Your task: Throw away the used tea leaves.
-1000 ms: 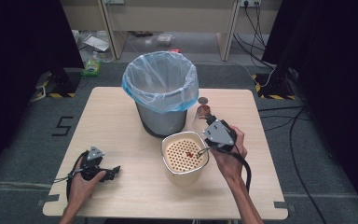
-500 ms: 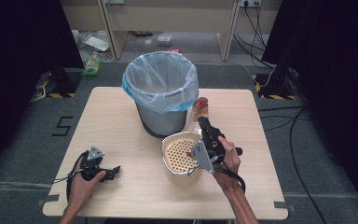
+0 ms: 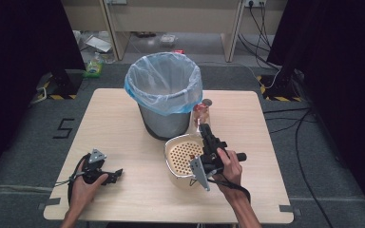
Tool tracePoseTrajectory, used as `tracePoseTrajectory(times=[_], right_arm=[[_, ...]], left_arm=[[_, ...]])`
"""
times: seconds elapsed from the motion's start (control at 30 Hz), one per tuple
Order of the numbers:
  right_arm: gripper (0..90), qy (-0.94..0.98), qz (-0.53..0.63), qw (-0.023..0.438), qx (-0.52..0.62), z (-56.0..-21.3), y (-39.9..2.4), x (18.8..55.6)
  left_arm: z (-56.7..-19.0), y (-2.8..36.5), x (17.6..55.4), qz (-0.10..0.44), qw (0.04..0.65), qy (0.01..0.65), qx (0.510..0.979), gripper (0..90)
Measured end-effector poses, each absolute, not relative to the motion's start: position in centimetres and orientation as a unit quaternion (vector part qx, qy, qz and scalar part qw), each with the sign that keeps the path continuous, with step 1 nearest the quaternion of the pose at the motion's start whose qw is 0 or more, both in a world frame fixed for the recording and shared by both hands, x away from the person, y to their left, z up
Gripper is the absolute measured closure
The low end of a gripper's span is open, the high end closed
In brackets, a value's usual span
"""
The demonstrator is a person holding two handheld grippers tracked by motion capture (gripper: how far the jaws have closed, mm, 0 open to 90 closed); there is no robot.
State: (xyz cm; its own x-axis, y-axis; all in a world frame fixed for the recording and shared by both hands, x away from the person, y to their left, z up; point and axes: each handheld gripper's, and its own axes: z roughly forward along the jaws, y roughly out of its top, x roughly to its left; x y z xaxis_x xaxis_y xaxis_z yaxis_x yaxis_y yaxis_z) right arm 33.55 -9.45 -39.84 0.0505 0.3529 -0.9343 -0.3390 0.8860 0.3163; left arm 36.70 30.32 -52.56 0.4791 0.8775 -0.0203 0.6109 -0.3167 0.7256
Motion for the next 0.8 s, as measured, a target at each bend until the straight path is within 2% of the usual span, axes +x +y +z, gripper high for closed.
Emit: tracePoseTrajectory(times=[0.67,0.8], right_arm=[[87.6,0.619,0.247,0.745,-0.015,-39.8,-8.4,32.6],[87.7,0.618,0.236,0.749,-0.026,-40.8,-7.9,32.6]], left_arm=[[-52.6,30.3,36.7,0.192,0.345,0.473,0.788,0.0],[-52.6,30.3,36.7,0.192,0.345,0.473,0.787,0.0]])
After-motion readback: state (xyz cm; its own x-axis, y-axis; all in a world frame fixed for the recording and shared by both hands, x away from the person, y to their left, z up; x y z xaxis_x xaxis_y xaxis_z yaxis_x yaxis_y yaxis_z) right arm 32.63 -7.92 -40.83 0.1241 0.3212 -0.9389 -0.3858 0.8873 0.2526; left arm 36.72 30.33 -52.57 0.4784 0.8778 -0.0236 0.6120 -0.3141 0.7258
